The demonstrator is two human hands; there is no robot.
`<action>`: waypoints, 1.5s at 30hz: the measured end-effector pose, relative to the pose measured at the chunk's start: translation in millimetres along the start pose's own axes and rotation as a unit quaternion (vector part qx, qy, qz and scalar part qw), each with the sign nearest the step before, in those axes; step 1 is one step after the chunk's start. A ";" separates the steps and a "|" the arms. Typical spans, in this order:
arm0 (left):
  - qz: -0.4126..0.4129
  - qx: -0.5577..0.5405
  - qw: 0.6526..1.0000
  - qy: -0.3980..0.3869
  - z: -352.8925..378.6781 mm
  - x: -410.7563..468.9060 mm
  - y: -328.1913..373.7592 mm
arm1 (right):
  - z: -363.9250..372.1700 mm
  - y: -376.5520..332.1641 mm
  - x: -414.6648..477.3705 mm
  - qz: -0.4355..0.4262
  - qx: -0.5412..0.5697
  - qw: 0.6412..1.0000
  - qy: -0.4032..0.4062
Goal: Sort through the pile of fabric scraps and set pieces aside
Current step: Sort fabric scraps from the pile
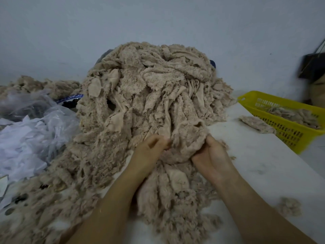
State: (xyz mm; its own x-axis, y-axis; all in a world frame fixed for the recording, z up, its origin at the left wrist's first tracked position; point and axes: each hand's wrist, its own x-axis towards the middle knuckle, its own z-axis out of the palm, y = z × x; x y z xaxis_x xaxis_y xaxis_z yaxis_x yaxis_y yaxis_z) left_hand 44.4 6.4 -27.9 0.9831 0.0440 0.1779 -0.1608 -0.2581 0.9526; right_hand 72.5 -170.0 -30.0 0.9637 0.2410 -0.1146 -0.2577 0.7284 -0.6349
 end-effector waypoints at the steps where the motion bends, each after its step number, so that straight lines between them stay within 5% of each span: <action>1: 0.021 0.024 0.999 -0.034 2.1 -2.6 -0.8 | 2.3 2.6 -1.9 0.005 -0.023 1.000 -0.012; 5: 0.025 0.007 0.999 -0.047 10.9 -3.8 -4.6 | 8.0 13.3 -4.6 0.004 -0.072 0.997 -0.039; 10: -0.061 -0.265 0.962 -0.031 8.9 -4.6 0.9 | 3.6 20.9 -1.7 0.003 -0.151 0.988 -0.034; 15: 0.008 -0.066 0.998 -0.003 9.0 -4.7 1.6 | 7.0 18.7 -8.3 -0.154 -0.382 0.908 0.082; 21: 0.079 0.069 0.994 -0.043 12.7 -7.1 -1.4 | 14.8 20.9 -17.4 -0.243 -0.564 0.788 -0.043; 23: 0.092 0.064 0.992 -0.058 12.1 -8.1 -2.4 | 15.1 23.0 -15.6 -0.257 -0.575 0.776 -0.038; 32: 0.063 0.025 0.997 -0.031 11.3 -8.1 7.9 | -4.4 9.8 0.4 -0.218 -0.352 0.890 0.193; 37: 0.004 -0.115 0.990 0.082 -0.5 -6.1 10.8 | -11.7 -12.7 2.6 -0.197 -0.252 0.911 0.262; 42: -0.052 -0.264 0.947 0.178 -2.9 -0.6 11.2 | -1.1 -5.3 2.6 -0.168 -0.089 0.963 0.190; 45: -0.071 -0.401 0.886 0.221 -34.4 7.7 5.9 | -13.4 -27.7 2.6 -0.150 0.014 0.964 0.220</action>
State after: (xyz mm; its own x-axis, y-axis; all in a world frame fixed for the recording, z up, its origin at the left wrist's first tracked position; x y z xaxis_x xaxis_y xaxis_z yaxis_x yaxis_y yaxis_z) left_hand 48.0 38.5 -12.4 0.8966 0.4403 -0.0477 -0.2228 0.5415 0.8107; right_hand 83.1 -198.2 -22.9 0.9300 -0.2731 -0.2461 0.0406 0.7417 -0.6695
